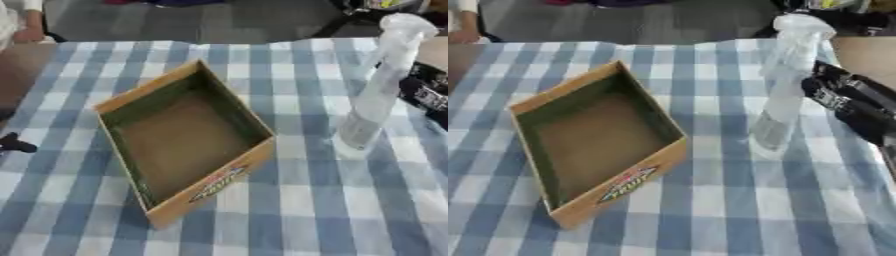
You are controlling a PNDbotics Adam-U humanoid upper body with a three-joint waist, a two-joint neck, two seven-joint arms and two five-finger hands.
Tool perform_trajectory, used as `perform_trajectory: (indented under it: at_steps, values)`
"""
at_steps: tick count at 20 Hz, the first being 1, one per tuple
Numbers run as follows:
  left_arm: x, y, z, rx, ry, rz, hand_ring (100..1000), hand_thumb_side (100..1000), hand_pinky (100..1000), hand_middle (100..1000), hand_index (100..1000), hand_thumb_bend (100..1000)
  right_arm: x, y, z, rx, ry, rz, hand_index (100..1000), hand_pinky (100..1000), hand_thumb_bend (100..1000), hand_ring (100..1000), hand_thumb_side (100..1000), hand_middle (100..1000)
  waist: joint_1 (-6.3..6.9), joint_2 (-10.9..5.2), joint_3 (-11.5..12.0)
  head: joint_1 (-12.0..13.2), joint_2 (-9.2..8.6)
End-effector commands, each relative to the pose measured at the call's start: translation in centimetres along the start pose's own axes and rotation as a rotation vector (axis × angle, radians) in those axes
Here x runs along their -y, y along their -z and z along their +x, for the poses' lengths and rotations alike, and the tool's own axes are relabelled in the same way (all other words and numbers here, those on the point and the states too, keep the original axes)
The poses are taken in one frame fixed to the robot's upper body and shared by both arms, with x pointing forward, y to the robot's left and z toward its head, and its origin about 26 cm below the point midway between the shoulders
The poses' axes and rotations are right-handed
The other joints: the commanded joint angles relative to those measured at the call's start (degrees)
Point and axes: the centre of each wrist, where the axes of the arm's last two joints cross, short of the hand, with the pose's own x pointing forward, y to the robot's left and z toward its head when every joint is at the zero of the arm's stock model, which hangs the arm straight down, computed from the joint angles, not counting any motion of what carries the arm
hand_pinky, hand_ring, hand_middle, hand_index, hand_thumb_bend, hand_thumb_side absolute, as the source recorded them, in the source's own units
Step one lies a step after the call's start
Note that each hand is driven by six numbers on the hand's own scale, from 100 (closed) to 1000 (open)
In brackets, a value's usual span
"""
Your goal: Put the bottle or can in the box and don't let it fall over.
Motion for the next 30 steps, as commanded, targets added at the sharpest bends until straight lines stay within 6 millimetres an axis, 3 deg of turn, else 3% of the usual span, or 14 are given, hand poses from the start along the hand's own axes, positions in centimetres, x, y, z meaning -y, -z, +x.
perform_trajectory:
  at_steps: [1,30]
  values:
    - [-0.32,0.17,0.66,0.02,0.019,-0.004,603,750,1000,900,972,100,0.66,0.01,0.89,0.003,-0.044,0.004,1000,994,100,1000,662,1000,-0.19,-1.07,-0.01,0.13,-0.65]
    - [-0.35,0.27,0.76,0.025,0.02,-0.007,607,747,1000,899,972,100,-0.11,0.59,1.3,0.011,-0.053,0.052,1000,990,100,1000,669,1000,-0.42,-0.9,0.18,0.21,-0.52]
